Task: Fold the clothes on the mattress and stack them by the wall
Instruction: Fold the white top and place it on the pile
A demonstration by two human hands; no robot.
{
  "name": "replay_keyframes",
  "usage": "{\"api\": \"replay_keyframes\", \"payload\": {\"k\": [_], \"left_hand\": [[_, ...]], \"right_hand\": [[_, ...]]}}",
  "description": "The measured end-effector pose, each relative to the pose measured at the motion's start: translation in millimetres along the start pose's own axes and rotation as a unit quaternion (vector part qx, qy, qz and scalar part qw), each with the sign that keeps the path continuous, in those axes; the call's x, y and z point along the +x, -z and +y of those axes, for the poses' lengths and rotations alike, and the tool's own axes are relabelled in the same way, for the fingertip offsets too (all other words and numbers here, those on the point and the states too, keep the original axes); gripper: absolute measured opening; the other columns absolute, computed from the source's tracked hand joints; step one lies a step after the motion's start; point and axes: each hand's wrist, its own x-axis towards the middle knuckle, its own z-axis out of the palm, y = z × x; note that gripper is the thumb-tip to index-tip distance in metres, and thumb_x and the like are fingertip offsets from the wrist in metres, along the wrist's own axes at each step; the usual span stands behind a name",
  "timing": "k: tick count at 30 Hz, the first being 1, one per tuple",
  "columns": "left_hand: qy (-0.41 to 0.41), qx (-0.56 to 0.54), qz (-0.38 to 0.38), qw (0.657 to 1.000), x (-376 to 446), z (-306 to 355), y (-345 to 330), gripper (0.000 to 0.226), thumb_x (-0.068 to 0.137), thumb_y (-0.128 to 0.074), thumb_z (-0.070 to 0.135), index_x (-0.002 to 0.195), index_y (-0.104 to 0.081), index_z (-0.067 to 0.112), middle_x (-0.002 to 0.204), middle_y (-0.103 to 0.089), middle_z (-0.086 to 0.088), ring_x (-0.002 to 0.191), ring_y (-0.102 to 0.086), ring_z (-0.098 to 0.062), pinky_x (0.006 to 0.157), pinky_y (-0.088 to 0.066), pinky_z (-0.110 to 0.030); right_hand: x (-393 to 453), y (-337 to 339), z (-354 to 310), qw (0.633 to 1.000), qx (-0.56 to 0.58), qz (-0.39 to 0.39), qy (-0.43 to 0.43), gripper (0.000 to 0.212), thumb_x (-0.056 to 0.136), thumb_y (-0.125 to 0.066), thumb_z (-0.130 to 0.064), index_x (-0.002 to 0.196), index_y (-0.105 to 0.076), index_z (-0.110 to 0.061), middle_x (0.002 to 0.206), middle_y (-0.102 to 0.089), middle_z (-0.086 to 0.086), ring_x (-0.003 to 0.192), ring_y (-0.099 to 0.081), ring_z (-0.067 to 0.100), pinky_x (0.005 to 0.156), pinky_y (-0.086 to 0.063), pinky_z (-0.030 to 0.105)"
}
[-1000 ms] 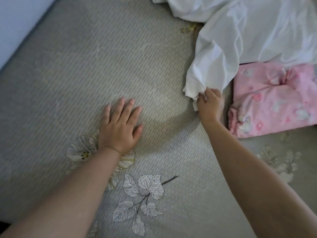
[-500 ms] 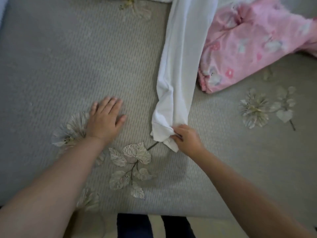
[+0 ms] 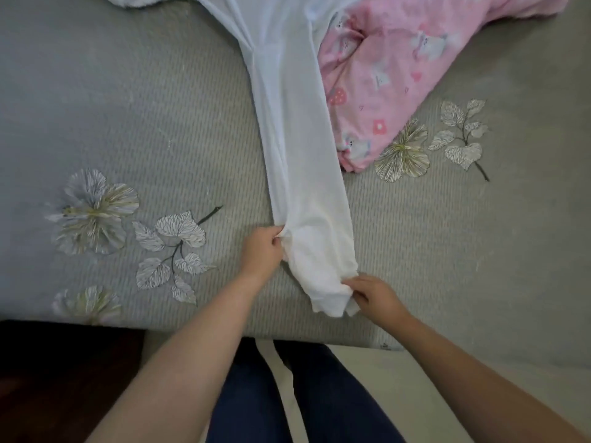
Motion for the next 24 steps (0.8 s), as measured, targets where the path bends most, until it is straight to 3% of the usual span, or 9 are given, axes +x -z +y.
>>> {"api": "replay_keyframes", "payload": {"k": [3,7,11,13,15,19,21,24], "left_hand": [[0.034,0.221,-0.041,0.974,-32,-40,42,0.022,0.087,-0.053,0.012,0.102,-0.069,0.009,0.097,-0.061,-0.018,0.091,-0.059,-0.032,0.063,-0.034,-0.027],[0.133,0.451,-0.094,0.877,-79,-83,104,0.024,0.093,-0.044,0.017,0.108,-0.061,0.010,0.113,-0.056,-0.009,0.106,-0.056,-0.028,0.079,-0.045,-0.032],[0.239,0.533,-0.108,0.805,-121,-113,138,0.029,0.093,-0.037,0.004,0.109,-0.060,0.011,0.117,-0.058,-0.004,0.108,-0.055,-0.021,0.083,-0.045,-0.028],[0.278,0.536,-0.112,0.789,-127,-118,142,0.030,0.092,-0.039,0.006,0.114,-0.057,0.014,0.121,-0.054,-0.004,0.110,-0.052,-0.021,0.086,-0.041,-0.028],[0.279,0.509,-0.095,0.809,-118,-116,139,0.031,0.091,-0.040,0.009,0.118,-0.054,0.014,0.124,-0.051,-0.006,0.114,-0.049,-0.023,0.088,-0.040,-0.031],[0.133,0.433,-0.008,0.892,-69,-86,114,0.027,0.094,-0.040,0.017,0.118,-0.047,0.008,0.121,-0.047,-0.011,0.112,-0.044,-0.028,0.085,-0.038,-0.036],[0.066,0.390,0.035,0.918,-38,-71,95,0.036,0.093,-0.044,0.029,0.123,-0.042,0.008,0.124,-0.045,-0.011,0.114,-0.042,-0.028,0.083,-0.036,-0.035],[0.038,0.336,0.058,0.939,8,-55,67,0.060,0.086,-0.055,0.037,0.135,-0.033,0.010,0.133,-0.039,-0.009,0.122,-0.037,-0.023,0.091,-0.035,-0.035]], "right_hand": [[4,2,13,0.993,-0.093,-0.060,0.037,0.023,0.086,-0.049,0.008,0.098,-0.068,0.007,0.101,-0.068,0.021,0.095,-0.063,0.027,0.085,-0.044,0.029],[27,-4,1,0.985,-0.144,-0.089,0.036,0.027,0.092,-0.044,-0.001,0.111,-0.062,0.005,0.113,-0.063,0.018,0.106,-0.056,0.026,0.088,-0.030,0.023],[70,-9,-41,0.973,-0.181,-0.110,0.089,0.030,0.094,-0.043,-0.007,0.119,-0.058,0.001,0.120,-0.060,0.016,0.110,-0.053,0.026,0.095,-0.029,0.025],[92,-8,-63,0.967,-0.202,-0.110,0.109,0.032,0.095,-0.042,-0.008,0.124,-0.054,-0.001,0.125,-0.058,0.015,0.115,-0.051,0.025,0.099,-0.027,0.025],[110,-2,-82,0.963,-0.227,-0.091,0.112,0.037,0.094,-0.042,-0.007,0.129,-0.049,-0.003,0.130,-0.054,0.015,0.119,-0.047,0.027,0.101,-0.026,0.026],[142,19,-102,0.950,-0.289,-0.043,0.107,0.041,0.091,-0.043,-0.007,0.132,-0.046,-0.003,0.130,-0.051,0.018,0.120,-0.044,0.031,0.097,-0.032,0.032],[154,31,-105,0.939,-0.327,-0.045,0.100,0.042,0.091,-0.042,-0.008,0.133,-0.044,-0.003,0.132,-0.048,0.017,0.122,-0.040,0.030,0.097,-0.033,0.032],[170,46,-105,0.918,-0.381,-0.042,0.101,0.040,0.091,-0.042,-0.010,0.131,-0.045,-0.006,0.133,-0.046,0.012,0.123,-0.040,0.026,0.097,-0.030,0.029]]}}
